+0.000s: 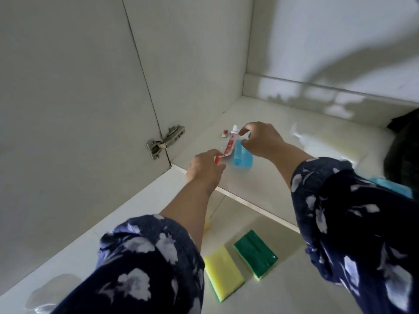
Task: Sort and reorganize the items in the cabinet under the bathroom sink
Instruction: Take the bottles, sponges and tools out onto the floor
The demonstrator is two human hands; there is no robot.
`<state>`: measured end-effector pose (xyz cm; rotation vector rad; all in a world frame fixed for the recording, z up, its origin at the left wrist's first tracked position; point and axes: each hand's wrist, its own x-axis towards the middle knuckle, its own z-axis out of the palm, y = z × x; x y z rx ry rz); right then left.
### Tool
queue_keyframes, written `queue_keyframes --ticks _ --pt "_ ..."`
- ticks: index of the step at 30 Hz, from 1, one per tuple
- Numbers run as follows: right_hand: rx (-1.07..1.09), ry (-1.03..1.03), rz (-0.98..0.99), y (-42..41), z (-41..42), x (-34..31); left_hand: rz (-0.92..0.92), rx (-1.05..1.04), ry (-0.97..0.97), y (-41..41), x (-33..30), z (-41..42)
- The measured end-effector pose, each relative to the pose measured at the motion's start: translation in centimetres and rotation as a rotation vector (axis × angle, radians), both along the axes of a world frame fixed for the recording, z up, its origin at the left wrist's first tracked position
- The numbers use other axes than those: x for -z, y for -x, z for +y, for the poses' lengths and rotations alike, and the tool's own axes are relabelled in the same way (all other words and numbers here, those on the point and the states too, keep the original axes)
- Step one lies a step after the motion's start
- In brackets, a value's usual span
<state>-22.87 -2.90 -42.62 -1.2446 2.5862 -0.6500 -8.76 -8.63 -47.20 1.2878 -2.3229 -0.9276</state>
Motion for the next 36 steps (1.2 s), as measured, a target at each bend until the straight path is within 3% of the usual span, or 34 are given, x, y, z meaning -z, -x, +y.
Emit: queue_keyframes --ticks 5,11,17,22,27,30,36 --pt "-0.026 0.035 -0.064 5.2 -5.2 2.7 -0.011 -0.079 -0.027 4.3 1.3 -2.5" --pt "-0.01 0.036 -0.247 7.7 -8.8 5.4 -0.185 -0.078 0.122 5.5 3.0 -4.8" --pt "0.161 -0.015 -0.02 7.9 -10.2 6.7 -0.322 -0.02 0.253 5.7 2.7 -5.1" --pt "0.175 0.146 0.08 8.4 -10.3 6.3 -0.147 -0.15 0.072 5.3 2.7 -5.0" --pt "0.048 0.564 -0.147 8.2 -10.0 3.2 0.035 -0.249 -0.035 3.9 1.4 -4.6" --pt "-0.018 0.61 -0.289 6.4 -9.1 2.6 0.069 -0.259 -0.034 2.1 1.1 -4.2" --pt "-0.09 0.557 -0.353 -1.0 -5.2 4.0 0.227 -0.36 -0.156 -4.5 2.4 -1.1"
